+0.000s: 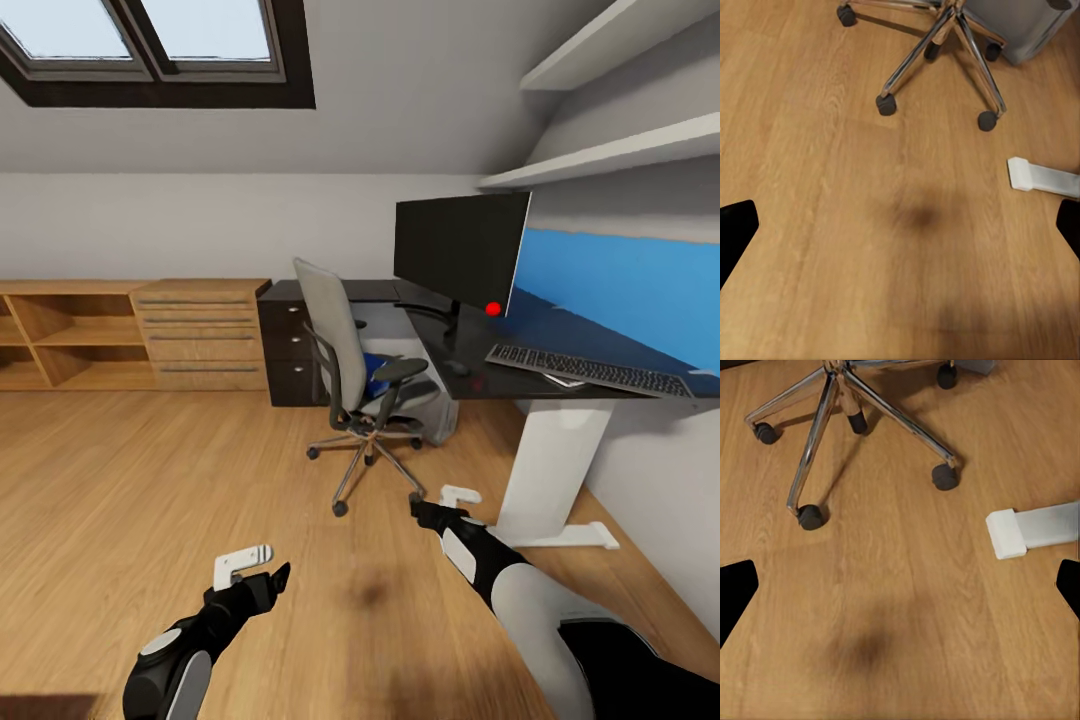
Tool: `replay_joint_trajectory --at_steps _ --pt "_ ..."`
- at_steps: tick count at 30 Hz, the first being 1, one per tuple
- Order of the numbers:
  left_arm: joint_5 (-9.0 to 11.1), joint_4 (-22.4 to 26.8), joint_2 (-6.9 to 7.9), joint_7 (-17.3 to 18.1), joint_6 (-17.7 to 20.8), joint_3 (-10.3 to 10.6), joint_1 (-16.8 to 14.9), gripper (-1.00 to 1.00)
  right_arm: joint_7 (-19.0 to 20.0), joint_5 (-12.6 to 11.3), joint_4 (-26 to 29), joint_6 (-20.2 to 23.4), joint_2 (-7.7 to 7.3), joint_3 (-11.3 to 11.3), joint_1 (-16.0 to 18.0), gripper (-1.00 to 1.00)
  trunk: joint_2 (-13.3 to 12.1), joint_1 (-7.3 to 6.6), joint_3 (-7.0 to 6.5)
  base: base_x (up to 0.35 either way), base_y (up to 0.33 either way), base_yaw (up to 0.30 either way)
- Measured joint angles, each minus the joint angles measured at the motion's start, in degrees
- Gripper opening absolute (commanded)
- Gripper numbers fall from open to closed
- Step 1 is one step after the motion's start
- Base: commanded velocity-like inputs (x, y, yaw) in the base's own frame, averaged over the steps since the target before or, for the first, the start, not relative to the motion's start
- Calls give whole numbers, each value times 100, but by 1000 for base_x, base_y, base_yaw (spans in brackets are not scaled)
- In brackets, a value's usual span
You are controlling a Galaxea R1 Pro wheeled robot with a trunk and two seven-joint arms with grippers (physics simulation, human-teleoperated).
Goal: In the bedroom, organize the workspace by keeping the computer under the desk, ensuring the monitor is on the desk, placing the keyboard on the desk next to the monitor, placing the mouse on the desk next to the keyboard, moving the folder from the swivel chair onto the desk next to the mouse, stacking the notebook on top of the folder with the pen on top of the notebook, and positioning the swivel chair next to the desk.
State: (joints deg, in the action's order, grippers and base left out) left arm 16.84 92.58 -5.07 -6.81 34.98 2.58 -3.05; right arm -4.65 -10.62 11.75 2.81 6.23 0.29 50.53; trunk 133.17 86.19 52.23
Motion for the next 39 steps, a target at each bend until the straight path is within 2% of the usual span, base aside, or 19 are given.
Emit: replay_joint_trajectory --at_steps 5,7,9,10,11,15,39 --pt "-4 -1 29 -2 -17 -17 0 100 2 229 23 -2 0 20 0 100 201 110 90 0 0 0" --pt "-10 -5 106 -1 -22 -203 0 100 -13 394 309 21 51 61 53 100 202 110 90 0 0 0" --pt "-8 -4 135 -11 -22 -280 0 100 -17 461 430 32 63 64 88 100 202 110 90 0 0 0" --pt "-13 0 213 -5 4 -438 0 100 -19 532 531 37 64 61 118 100 202 110 90 0 0 0" --pt "-5 4 368 9 22 -618 0 100 -21 576 505 18 59 53 137 100 202 110 90 0 0 0" --pt "23 7 530 32 34 -753 0 100 -22 608 293 2 59 55 148 100 202 111 90 0 0 0" --pt "4 8 558 16 36 -740 0 100 -6 561 259 22 72 33 150 100 202 110 90 9 0 0"
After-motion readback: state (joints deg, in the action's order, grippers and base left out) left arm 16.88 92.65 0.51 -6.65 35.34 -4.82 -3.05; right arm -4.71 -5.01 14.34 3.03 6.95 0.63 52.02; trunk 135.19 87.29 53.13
